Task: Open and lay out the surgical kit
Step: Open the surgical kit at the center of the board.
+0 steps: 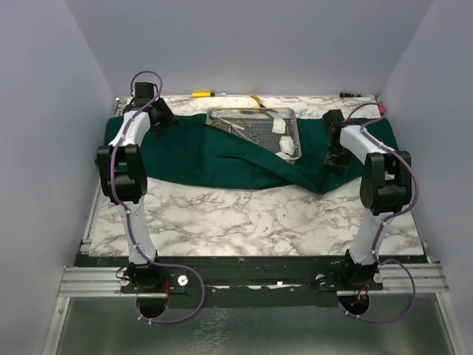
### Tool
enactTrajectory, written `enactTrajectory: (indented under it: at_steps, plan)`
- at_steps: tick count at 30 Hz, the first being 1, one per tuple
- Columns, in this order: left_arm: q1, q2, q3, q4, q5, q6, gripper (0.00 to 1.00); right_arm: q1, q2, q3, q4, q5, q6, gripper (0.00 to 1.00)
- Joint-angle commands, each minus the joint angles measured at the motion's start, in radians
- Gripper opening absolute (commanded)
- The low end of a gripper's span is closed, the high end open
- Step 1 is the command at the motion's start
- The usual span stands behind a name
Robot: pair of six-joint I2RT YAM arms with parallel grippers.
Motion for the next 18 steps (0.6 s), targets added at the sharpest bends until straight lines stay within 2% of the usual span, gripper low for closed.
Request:
enactTrajectory:
  at_steps: [1,4,6,8,12,16,18]
  plan:
    - [-0.004,0.038,0.067,0.007,0.043,-0.013,0.59,-0.004,-0.059,-0.034,-0.073,0.103,0.031,0.36]
    - [-0.023,0.059,0.1,0.008,0.048,0.003,0.59,-0.003,-0.123,-0.107,-0.073,0.084,0.049,0.29]
    - [-0.052,0.072,0.121,0.008,0.008,0.025,0.6,-0.003,-0.15,-0.151,-0.073,0.039,0.055,0.15]
    - [-0.084,0.089,0.14,0.012,-0.055,0.039,0.6,-0.003,-0.172,-0.195,-0.078,0.02,0.079,0.05]
    - [-0.126,0.135,0.173,0.026,-0.14,0.004,0.6,-0.003,-0.228,-0.272,-0.058,0.005,0.11,0.01]
    - [-0.168,0.172,0.186,0.04,-0.345,-0.049,0.62,-0.003,-0.261,-0.302,-0.032,-0.013,0.125,0.01]
    - [-0.172,0.181,0.18,0.049,-0.401,-0.096,0.63,-0.003,-0.264,-0.308,-0.031,-0.021,0.13,0.01]
